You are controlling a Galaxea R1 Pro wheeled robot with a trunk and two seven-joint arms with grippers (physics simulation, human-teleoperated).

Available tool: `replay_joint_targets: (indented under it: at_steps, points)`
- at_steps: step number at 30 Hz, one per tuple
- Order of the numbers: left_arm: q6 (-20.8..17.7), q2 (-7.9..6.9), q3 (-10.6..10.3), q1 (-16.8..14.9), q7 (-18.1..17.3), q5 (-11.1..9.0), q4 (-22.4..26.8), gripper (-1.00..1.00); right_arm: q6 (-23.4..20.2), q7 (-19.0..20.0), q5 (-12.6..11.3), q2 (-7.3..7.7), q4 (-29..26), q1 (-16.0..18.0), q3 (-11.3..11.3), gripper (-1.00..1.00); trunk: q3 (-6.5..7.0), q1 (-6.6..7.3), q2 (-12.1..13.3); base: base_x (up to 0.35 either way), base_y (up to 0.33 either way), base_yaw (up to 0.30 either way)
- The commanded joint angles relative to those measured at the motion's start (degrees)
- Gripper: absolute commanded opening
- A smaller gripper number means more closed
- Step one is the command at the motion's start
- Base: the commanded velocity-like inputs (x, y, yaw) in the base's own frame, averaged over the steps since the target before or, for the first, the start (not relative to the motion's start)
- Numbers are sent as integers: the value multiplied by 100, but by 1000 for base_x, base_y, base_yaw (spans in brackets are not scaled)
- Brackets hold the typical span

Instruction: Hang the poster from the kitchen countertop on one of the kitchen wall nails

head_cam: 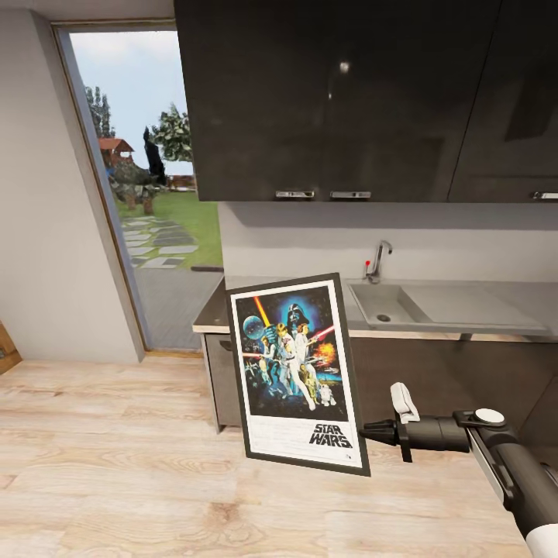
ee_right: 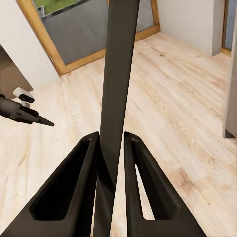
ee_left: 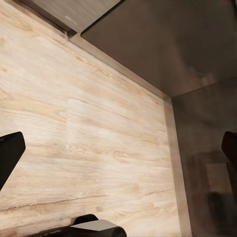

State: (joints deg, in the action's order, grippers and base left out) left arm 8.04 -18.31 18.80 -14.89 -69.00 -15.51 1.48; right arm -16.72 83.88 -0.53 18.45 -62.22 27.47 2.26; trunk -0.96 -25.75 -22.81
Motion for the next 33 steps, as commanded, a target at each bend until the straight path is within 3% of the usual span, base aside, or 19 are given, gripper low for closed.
replay_joint_targets:
  at_steps: [1, 23, 33]
  points:
    - [57, 0, 19, -5, -8, 21, -7, 100, -77, 32, -8, 0, -1, 4, 3, -100, -10, -3, -11, 0, 0, 0]
    - [57, 2, 19, -5, -16, 21, -7, 100, -71, 32, -13, 0, -7, 5, 6, -100, -10, -3, -11, 0, 1, 0]
    - [57, -2, 19, -5, -17, 21, -7, 100, -69, 32, -9, 0, -9, 4, 3, -100, -10, -3, -11, 0, 219, 153]
